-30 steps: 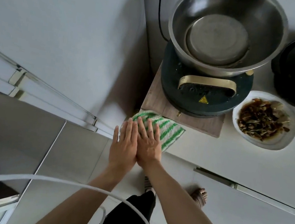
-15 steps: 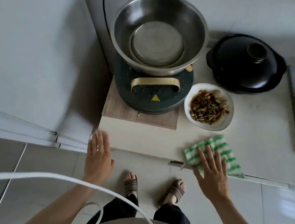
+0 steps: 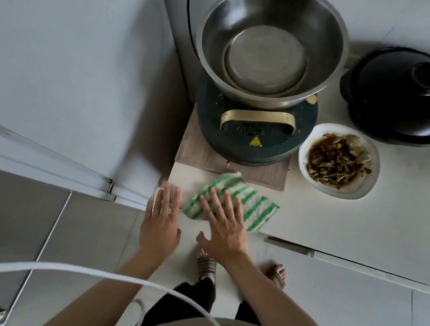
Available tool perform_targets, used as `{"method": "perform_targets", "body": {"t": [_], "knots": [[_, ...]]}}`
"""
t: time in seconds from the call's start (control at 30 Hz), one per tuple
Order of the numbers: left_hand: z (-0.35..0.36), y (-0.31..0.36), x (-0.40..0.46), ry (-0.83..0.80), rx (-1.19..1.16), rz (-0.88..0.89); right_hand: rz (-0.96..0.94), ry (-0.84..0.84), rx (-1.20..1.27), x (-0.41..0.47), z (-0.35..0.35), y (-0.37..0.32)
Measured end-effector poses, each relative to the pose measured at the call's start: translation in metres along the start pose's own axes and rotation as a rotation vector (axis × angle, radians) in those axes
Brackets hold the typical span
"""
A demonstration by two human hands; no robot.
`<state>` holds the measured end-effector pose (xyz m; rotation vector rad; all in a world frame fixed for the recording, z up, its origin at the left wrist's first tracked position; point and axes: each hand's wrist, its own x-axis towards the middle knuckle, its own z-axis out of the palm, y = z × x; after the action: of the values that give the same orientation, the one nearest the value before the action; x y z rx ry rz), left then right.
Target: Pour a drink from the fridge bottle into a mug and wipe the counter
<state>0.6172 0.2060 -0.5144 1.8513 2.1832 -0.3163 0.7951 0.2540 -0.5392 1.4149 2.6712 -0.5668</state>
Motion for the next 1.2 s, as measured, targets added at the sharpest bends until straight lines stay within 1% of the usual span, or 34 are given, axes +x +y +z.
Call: {"method": "perform_targets", "body": {"t": [0.07,0.13,0.2,0.27,0.37,0.53,0.63,0.7,0.8,0.9,0.97,1.03,1.07,1.1,1.2], "knots": [[0.004,-0.001,0.001,-0.012,-0.002,-0.044,-0.051,-0.059,-0.041,0.031,0.005,-0.035],[0.006,-0.003,0.001,-0.009,0.002,-0.067,-0.065,-0.086,-0.069,0.044,0.005,-0.046],[0.006,-0.008,-0.001,0.0,0.01,-0.061,-0.119,-0.079,-0.084,0.039,0.002,-0.035],[0.005,-0.01,-0.003,-0.001,0.005,-0.051,-0.104,-0.051,-0.069,0.019,-0.003,-0.002],[0.004,-0.009,-0.006,0.001,0.011,-0.027,0.078,-0.008,-0.021,-0.027,-0.014,0.069],[0.003,-0.003,-0.006,-0.017,-0.016,-0.031,0.377,0.014,-0.033,-0.117,-0.038,0.188],[0.002,0.0,-0.005,-0.029,-0.009,-0.051,0.47,0.0,-0.031,-0.148,-0.046,0.23],[0.0,0.003,-0.006,-0.044,0.001,-0.067,0.467,-0.048,-0.055,-0.152,-0.049,0.24],[-0.003,0.006,-0.006,-0.088,0.046,-0.088,0.457,-0.102,-0.051,-0.148,-0.054,0.237],[-0.013,0.014,-0.007,-0.129,0.076,-0.145,0.45,-0.12,-0.032,-0.149,-0.063,0.236],[-0.023,0.021,-0.005,-0.109,0.103,-0.177,0.443,-0.177,-0.003,-0.146,-0.078,0.235],[-0.039,0.031,-0.002,-0.152,0.137,-0.225,0.428,-0.249,0.061,-0.139,-0.106,0.234],[-0.05,0.04,-0.002,-0.165,0.157,-0.229,0.417,-0.24,0.132,-0.138,-0.129,0.235],[-0.059,0.049,-0.003,-0.156,0.184,-0.204,0.398,-0.167,0.195,-0.14,-0.156,0.235],[-0.101,0.083,0.0,-0.038,0.276,-0.068,0.383,0.156,0.467,-0.148,-0.263,0.223]]}}
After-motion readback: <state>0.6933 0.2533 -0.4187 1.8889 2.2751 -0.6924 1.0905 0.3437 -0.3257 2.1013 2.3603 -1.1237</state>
